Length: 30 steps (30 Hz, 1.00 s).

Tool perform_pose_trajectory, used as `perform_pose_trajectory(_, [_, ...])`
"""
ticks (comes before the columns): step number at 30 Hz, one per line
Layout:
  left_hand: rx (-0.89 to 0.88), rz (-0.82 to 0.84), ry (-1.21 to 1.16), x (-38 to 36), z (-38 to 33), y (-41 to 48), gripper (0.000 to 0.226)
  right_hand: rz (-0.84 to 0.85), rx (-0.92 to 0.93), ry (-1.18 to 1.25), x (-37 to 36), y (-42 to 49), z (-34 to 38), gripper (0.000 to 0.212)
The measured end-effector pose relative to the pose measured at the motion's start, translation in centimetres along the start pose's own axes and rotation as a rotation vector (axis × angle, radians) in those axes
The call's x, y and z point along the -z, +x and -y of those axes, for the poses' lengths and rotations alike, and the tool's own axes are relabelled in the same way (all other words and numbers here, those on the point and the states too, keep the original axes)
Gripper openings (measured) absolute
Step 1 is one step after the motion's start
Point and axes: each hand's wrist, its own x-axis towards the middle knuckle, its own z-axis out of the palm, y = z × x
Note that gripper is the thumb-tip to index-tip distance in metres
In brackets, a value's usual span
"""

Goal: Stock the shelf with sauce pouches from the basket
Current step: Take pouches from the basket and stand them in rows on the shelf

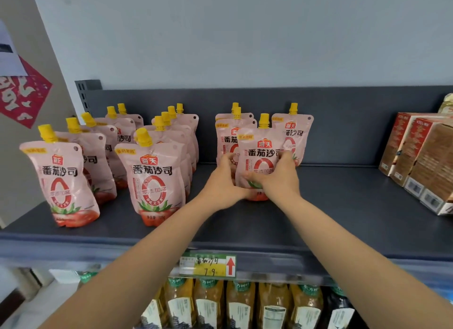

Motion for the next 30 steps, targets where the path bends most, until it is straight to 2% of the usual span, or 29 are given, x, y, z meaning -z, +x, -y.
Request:
perform_pose_trajectory(5, [-0.123, -0.096, 0.098, 0.5, 0.6, 0.4, 0.120, 0.019, 0.054, 0.016, -3.4, 1.0, 1.5, 0.078])
perform_pose_trajectory(11, [-0.081, -0.056, 0.236, 1.1, 1.8, 2.4, 0.129, 0.009, 0.041, 0.049, -4.8, 2.2, 1.4, 0.073])
perform_pose_trajectory(19, [-0.051, -0.045, 0.321, 1.8, 3.2, 3.8, 0.140, -0.004, 0.134, 0.005, -5.3, 2.2, 1.7, 0.076])
perform_pose_trajectory(30, [-0.047, -0.139, 0.340, 1.0, 4.4, 4.1, 0.143, 0.019, 0.111, -0.026, -4.4, 2.3, 1.7, 0.078])
